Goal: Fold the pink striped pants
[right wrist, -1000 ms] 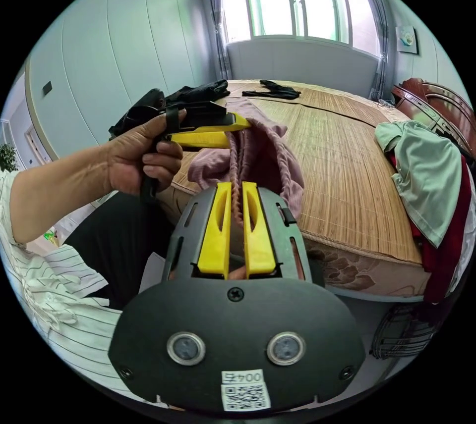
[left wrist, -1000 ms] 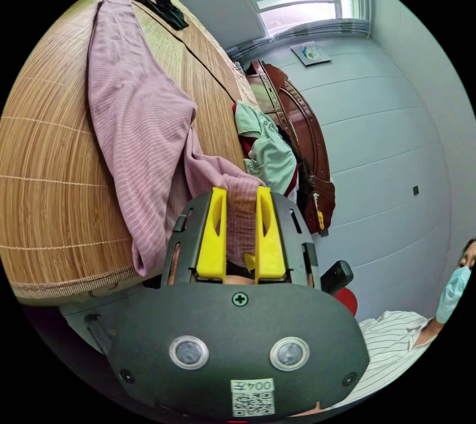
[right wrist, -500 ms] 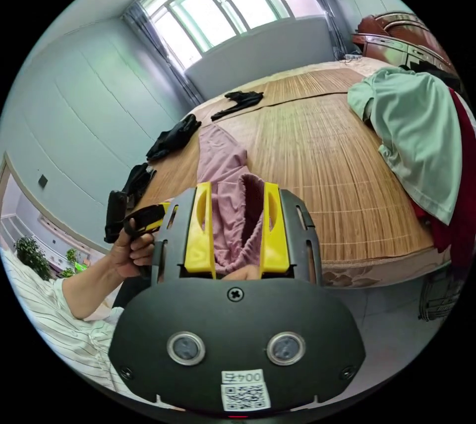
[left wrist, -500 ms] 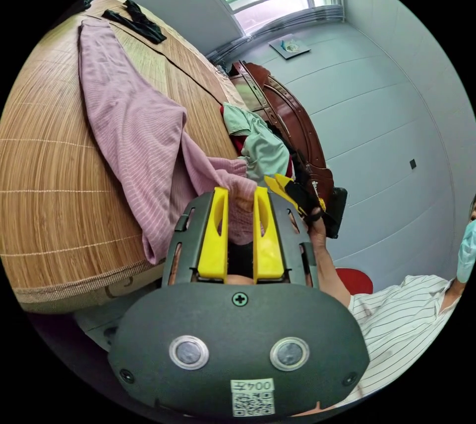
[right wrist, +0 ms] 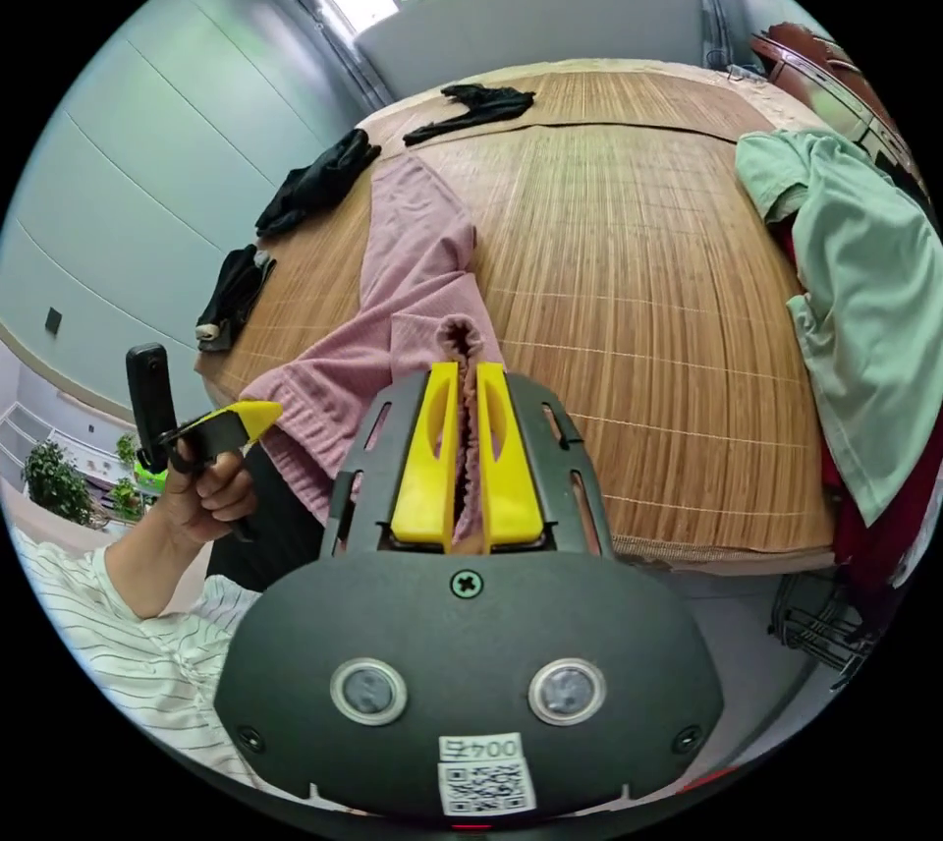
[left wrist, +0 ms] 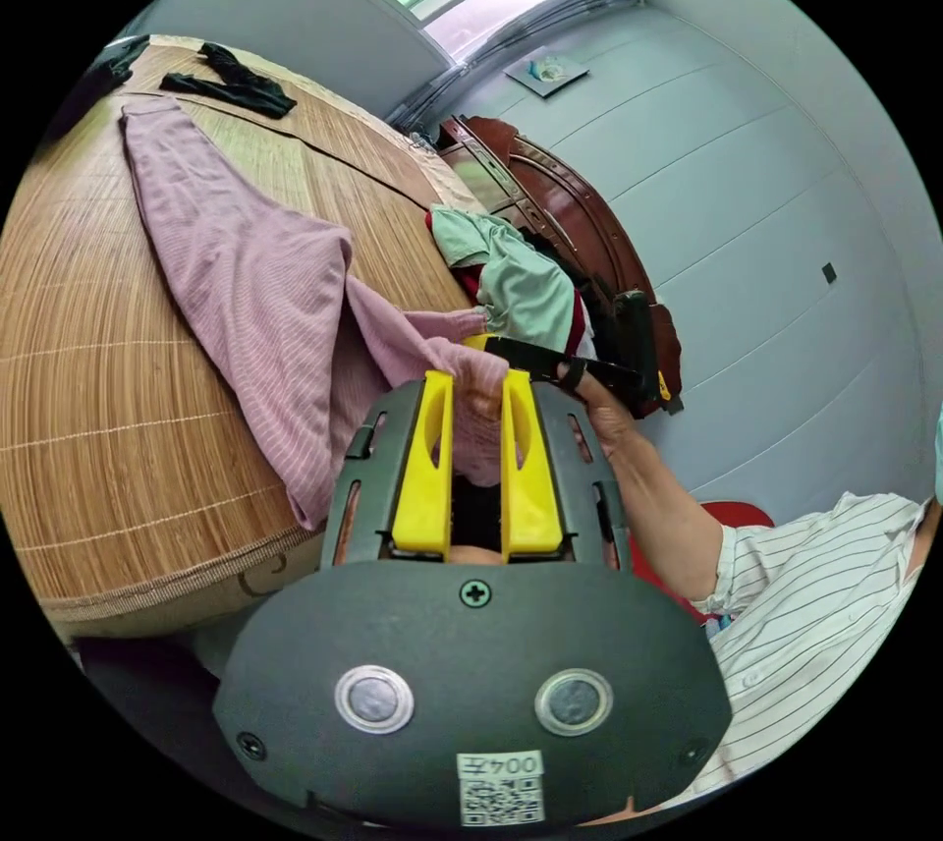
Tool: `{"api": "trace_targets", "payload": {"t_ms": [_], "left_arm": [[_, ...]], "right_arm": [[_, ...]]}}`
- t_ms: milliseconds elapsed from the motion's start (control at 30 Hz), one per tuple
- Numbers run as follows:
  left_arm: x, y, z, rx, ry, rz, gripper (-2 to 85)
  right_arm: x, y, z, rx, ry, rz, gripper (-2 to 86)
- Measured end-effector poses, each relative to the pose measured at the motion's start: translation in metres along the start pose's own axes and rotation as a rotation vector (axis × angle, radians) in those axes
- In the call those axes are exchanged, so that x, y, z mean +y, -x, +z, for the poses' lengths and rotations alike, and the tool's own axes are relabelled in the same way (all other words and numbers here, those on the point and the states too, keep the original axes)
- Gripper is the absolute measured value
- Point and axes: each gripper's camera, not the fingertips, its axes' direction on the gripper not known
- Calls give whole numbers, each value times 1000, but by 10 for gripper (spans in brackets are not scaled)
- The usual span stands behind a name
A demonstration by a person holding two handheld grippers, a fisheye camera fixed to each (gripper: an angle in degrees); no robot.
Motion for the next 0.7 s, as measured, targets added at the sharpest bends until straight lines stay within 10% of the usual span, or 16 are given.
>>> {"api": "trace_targets", "payload": {"t_ms": [200, 700], "left_arm": [[22, -48, -107, 20, -222, 158, 69], [-23, -201, -358, 156, -420, 447, 62]], "right_arm": [[22, 8, -112, -14, -418, 151, 39], [11, 146, -305, -195, -748, -155, 38]]}}
